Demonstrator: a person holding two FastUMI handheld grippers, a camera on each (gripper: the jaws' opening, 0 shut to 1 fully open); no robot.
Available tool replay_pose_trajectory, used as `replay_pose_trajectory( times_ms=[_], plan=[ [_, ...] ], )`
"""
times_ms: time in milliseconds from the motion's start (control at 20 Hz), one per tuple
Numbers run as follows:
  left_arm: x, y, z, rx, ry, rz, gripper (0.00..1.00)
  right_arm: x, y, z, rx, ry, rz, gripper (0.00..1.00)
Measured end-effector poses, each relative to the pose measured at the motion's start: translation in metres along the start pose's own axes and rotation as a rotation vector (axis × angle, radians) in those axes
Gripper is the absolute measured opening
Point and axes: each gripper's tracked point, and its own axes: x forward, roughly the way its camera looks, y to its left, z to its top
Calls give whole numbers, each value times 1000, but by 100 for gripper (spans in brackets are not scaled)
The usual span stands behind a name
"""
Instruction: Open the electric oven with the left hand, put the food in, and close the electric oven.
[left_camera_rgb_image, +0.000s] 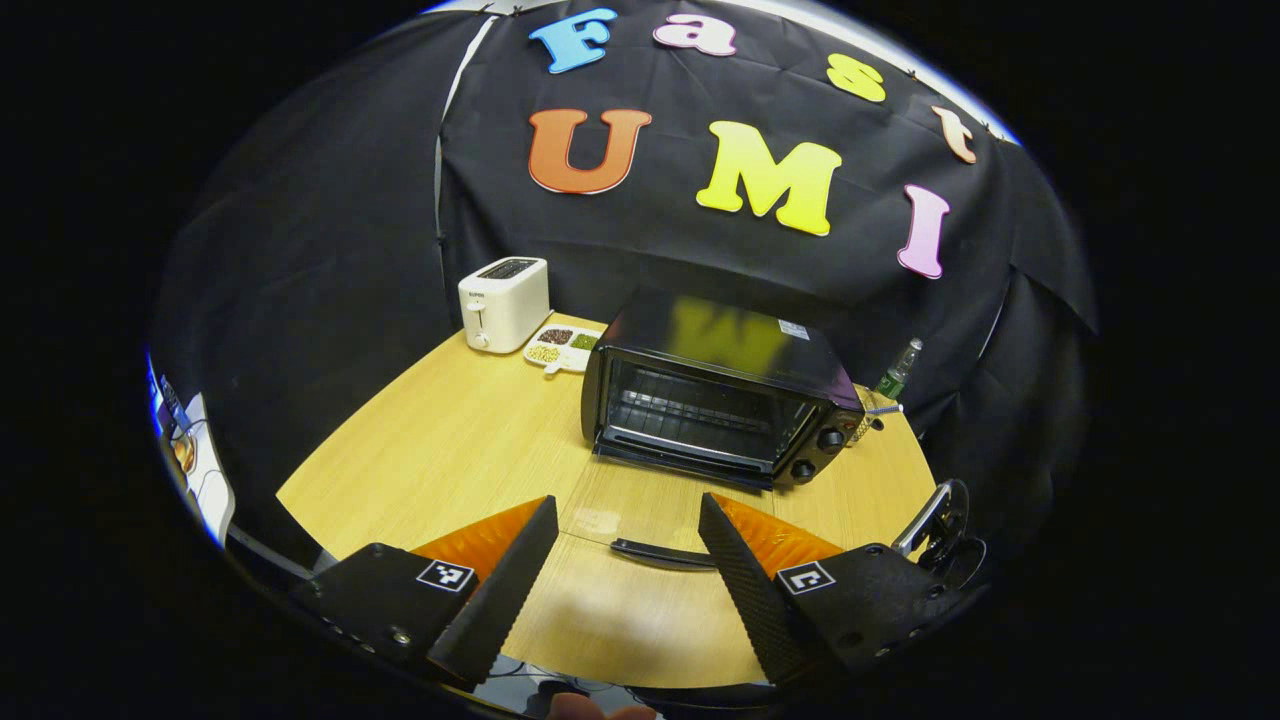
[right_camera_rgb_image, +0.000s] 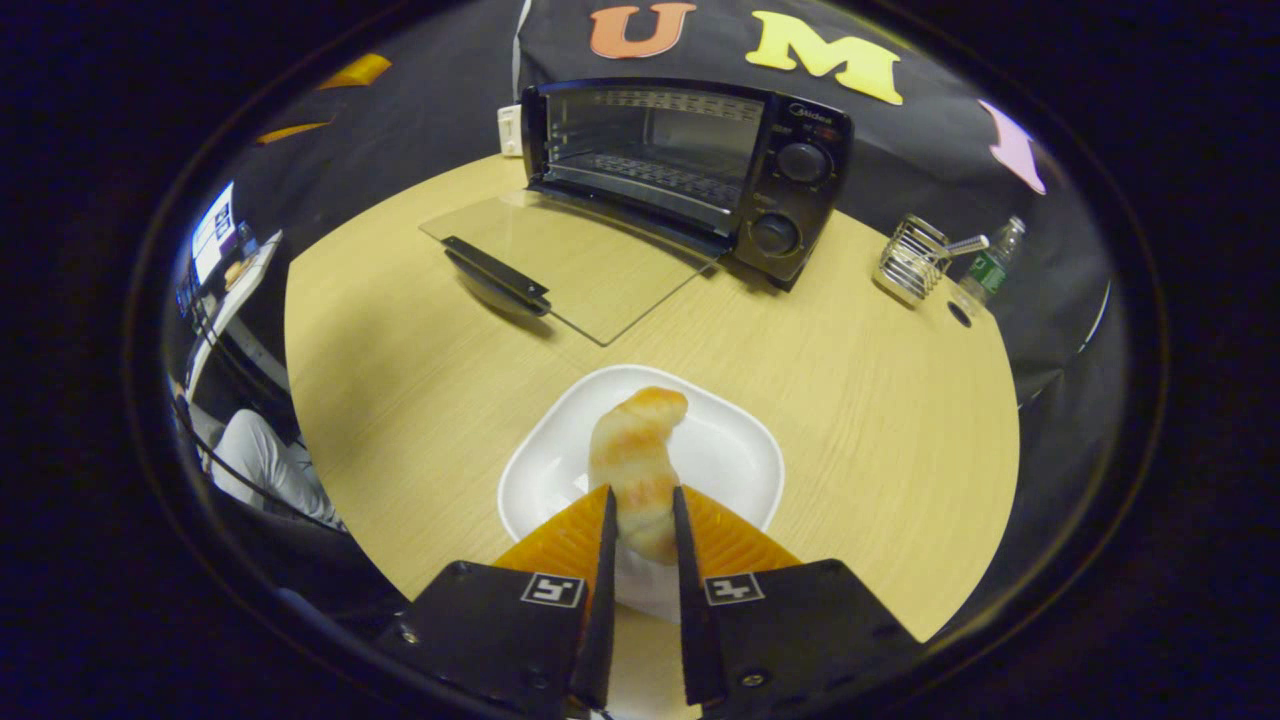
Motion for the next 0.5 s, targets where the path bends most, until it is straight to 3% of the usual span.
replay_pose_trajectory(
  times_ms=[50, 150, 500],
  plan=[
    [-3, 5, 1, 6, -5, -4, 94, -2, -1, 1, 26, -3, -6, 20],
    [-8, 15, 1, 10, -8, -11, 94, -9, -3, 4, 107, -6, -23, 12],
    [-21, 43, 3, 7, -26, -67, 94, -51, 15, 34, 292, -106, -123, 12]
  ],
)
